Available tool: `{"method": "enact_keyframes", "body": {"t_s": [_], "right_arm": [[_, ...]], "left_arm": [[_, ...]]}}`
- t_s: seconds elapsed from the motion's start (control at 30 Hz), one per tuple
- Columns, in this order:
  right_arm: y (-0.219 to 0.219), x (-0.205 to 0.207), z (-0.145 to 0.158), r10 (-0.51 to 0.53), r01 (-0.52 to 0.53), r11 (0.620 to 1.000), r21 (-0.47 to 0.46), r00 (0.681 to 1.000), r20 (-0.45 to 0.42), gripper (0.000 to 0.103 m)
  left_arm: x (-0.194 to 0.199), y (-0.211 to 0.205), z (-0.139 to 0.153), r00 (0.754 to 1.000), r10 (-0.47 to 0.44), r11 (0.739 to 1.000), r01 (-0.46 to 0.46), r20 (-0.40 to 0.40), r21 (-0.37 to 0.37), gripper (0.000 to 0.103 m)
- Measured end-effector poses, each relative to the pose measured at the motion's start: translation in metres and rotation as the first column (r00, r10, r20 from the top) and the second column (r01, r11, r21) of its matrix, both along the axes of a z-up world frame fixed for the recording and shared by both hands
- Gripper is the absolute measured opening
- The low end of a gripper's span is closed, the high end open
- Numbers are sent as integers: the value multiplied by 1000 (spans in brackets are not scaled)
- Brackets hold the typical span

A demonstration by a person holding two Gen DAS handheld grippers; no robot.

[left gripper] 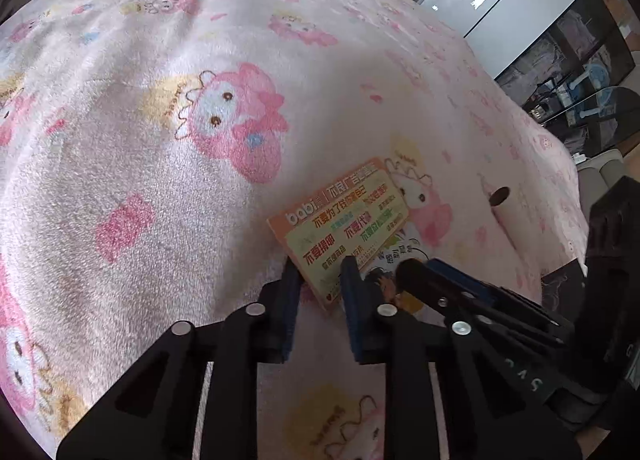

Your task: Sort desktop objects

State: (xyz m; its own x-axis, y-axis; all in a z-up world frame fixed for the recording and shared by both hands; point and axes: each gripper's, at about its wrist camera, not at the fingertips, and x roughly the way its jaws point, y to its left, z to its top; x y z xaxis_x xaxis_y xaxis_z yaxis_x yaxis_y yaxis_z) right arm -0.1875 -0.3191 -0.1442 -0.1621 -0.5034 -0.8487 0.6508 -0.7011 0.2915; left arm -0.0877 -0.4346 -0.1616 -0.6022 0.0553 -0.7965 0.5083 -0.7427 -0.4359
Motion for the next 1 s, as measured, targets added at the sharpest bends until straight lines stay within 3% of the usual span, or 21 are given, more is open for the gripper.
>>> {"method": "enact_keyframes", "body": {"t_s": [0.17,0.4,0.47,0.6,0.7,0.77,0.8,0.93,1.0], "right_arm": [[1,25,21,63,-63,998,3,996,-56,16],[27,31,16,32,-32,999,6,999,-5,17],[26,21,6,6,-6,999,32,1000,16,20],[13,10,-16,6,-10,997,72,999,54,45],[2,14,-21,34,-37,996,86,999,31,49],[3,16,-17,31,-33,996,78,999,21,44],[4,16,-15,32,-34,997,65,999,23,32],[14,19,-6,34,-35,999,25,999,34,17],[19,27,1,44,-44,999,4,999,31,17]], "left_arm": [[15,14,8,1000,-3,1000,3,6,-3,14],[54,16,9,999,36,999,-36,6,19,13],[55,10,4,999,44,999,-44,17,30,16],[55,11,3,999,43,999,-43,21,31,20],[55,13,4,999,41,999,-41,19,30,20],[55,14,4,999,40,999,-40,18,29,18],[55,14,4,999,39,999,-40,18,28,17],[56,16,5,999,36,999,-37,16,26,16],[58,19,5,999,35,999,-36,17,26,16]]}}
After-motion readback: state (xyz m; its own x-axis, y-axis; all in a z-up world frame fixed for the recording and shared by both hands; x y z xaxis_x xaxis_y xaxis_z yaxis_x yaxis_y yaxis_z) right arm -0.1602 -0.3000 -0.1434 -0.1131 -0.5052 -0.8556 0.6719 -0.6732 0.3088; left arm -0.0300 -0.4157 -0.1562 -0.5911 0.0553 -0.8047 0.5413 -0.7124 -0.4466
